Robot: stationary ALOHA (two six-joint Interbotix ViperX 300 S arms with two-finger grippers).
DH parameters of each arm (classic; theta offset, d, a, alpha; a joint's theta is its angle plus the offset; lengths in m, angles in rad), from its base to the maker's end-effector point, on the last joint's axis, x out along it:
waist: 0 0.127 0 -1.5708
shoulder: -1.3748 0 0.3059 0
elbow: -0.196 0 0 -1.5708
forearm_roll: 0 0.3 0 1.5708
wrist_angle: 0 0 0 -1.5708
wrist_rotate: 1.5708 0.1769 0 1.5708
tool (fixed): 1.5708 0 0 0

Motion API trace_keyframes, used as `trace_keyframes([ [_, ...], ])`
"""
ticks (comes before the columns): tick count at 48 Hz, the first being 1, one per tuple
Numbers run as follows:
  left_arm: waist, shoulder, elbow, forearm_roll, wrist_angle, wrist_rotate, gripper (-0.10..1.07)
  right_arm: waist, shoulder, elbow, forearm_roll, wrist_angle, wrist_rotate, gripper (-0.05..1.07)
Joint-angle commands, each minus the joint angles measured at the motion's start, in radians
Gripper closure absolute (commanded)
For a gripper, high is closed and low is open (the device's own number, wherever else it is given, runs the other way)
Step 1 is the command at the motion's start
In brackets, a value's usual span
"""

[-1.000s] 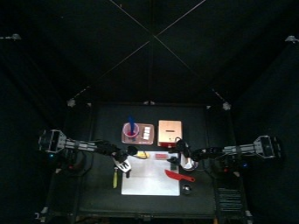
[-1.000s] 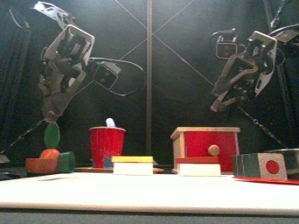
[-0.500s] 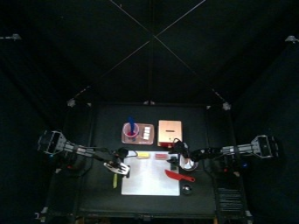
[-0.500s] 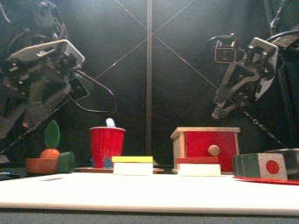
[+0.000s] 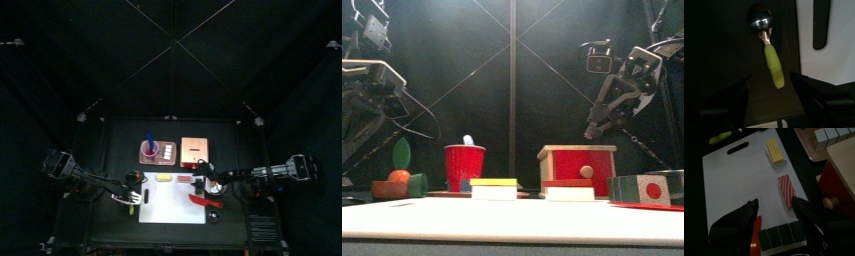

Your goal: Put spoon into bowl

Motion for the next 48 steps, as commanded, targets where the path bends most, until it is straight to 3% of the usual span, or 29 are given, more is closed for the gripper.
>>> trace_keyframes([
  [1,-0.014,0.002,-0.008,0.052,-0.014,-0.061,0.04,-0.002,-0.006,-0.012,0.003,-0.003,0.0,0.14],
  [13,-0.066,0.067,-0.006,0.066,-0.031,-0.158,0.04,0.0,-0.006,-0.006,0.032,-0.003,0.002,0.14],
  [25,-0.074,0.103,-0.021,0.067,-0.041,-0.163,0.06,0.0,-0.006,-0.005,0.052,-0.003,0.0,0.14],
  [48,-0.095,0.153,-0.043,0.04,-0.117,-0.167,0.33,-0.002,-0.006,0.003,0.058,-0.003,0.002,0.14],
])
